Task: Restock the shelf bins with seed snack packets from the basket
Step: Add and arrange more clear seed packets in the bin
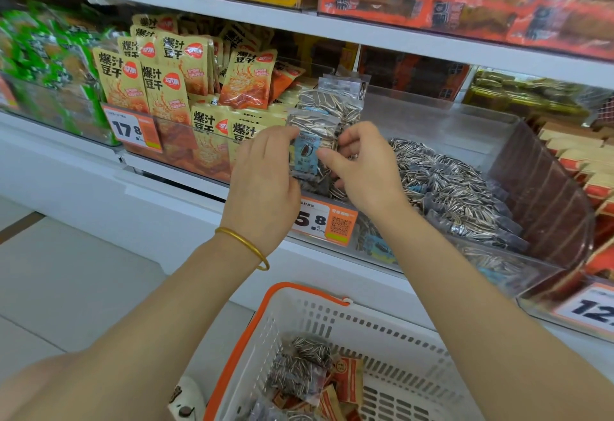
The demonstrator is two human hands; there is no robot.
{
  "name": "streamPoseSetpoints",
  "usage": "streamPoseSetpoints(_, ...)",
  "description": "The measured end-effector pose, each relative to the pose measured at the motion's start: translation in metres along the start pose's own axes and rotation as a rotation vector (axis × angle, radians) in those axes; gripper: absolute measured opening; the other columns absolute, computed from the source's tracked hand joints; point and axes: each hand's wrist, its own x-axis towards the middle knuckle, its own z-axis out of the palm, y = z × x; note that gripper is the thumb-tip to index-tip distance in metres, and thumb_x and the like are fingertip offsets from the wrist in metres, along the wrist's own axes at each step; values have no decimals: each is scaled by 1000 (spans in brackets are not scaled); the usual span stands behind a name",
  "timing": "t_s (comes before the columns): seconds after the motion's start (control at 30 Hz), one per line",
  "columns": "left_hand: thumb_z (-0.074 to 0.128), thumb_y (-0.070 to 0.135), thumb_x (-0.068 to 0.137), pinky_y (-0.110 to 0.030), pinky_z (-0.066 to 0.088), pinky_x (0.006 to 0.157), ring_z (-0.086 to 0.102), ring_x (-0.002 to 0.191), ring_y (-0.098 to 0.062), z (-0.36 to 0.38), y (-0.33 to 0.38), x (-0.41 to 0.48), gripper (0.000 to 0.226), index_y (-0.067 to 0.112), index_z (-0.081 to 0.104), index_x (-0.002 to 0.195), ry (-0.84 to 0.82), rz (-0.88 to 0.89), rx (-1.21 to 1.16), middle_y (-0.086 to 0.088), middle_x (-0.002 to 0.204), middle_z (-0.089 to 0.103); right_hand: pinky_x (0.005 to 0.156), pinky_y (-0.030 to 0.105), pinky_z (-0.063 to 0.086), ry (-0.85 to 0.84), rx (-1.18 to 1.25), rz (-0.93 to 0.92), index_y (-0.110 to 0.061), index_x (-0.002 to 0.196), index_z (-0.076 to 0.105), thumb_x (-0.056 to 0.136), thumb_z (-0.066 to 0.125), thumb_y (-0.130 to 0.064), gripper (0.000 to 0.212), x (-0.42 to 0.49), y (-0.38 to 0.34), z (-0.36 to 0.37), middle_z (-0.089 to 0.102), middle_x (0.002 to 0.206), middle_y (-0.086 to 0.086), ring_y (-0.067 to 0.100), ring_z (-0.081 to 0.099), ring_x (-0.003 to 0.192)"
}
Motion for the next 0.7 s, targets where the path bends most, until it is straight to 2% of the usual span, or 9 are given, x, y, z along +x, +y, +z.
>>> streamPoseSetpoints(0.07, 44, -1, 73, -29, 31, 95, 48, 111, -32, -1, 1, 0, 49, 1, 51, 122, 0, 4, -21, -16, 119, 54, 73, 46, 54, 5, 7, -7, -17, 93, 47, 86, 68, -24, 23, 0, -1, 0, 54, 81, 1, 29, 61, 82)
streamPoseSetpoints(0.23, 40, -1, 75, -42, 40, 97, 49, 113, -32, -2, 1, 2, 52, 2, 48, 126, 12, 18, -53, -16, 122, 53, 72, 42, 54, 48, 40, -40, -17, 93, 48, 89, 63, -27, 19, 2, -8, -6, 57, 82, 2, 26, 62, 81)
streamPoseSetpoints(0.33, 43, -1, 77, -43, 41, 94, 49, 112, -32, 0, 0, 2, 49, 3, 49, 125, 11, 9, -43, -15, 121, 54, 73, 41, 55, 26, -11, -58, -15, 95, 49, 90, 62, -27, 19, 3, -10, -6, 57, 82, 1, 25, 62, 80)
streamPoseSetpoints(0.43, 48, -8, 76, -42, 39, 94, 49, 112, -34, 1, -2, 0, 50, 3, 50, 125, 0, 1, -6, -15, 122, 54, 72, 45, 55, 29, -27, -46, -13, 95, 49, 89, 63, -27, 21, 3, -8, -4, 62, 86, 9, 27, 63, 80)
streamPoseSetpoints(0.47, 48, -8, 76, -41, 38, 94, 49, 112, -34, 1, -3, 0, 51, 3, 50, 125, -4, 3, 6, -16, 122, 54, 70, 42, 56, 25, -24, -36, -12, 94, 49, 89, 63, -28, 22, 3, -9, -4, 63, 86, 10, 26, 64, 78)
streamPoseSetpoints(0.53, 45, -5, 76, -41, 38, 94, 49, 111, -34, 1, -2, 0, 50, 3, 51, 124, -6, 6, 15, -15, 121, 55, 59, 29, 57, 1, 30, -3, -10, 94, 49, 90, 63, -26, 22, 3, -9, -6, 64, 84, 10, 18, 64, 68)
streamPoseSetpoints(0.6, 41, -1, 74, -44, 41, 94, 50, 110, -34, 0, -1, 1, 51, 3, 51, 123, -4, 10, 11, -15, 120, 55, 48, 18, 51, -13, 111, 29, -8, 94, 50, 90, 62, -24, 21, 2, -11, -9, 63, 79, 8, 13, 61, 58)
streamPoseSetpoints(0.7, 39, 2, 73, -45, 42, 92, 50, 108, -35, -2, 0, 1, 51, 3, 52, 122, -5, 7, 23, -15, 119, 55, 46, 19, 51, -25, 91, 30, -8, 93, 49, 91, 61, -24, 20, 2, -11, -8, 62, 78, 7, 10, 59, 55)
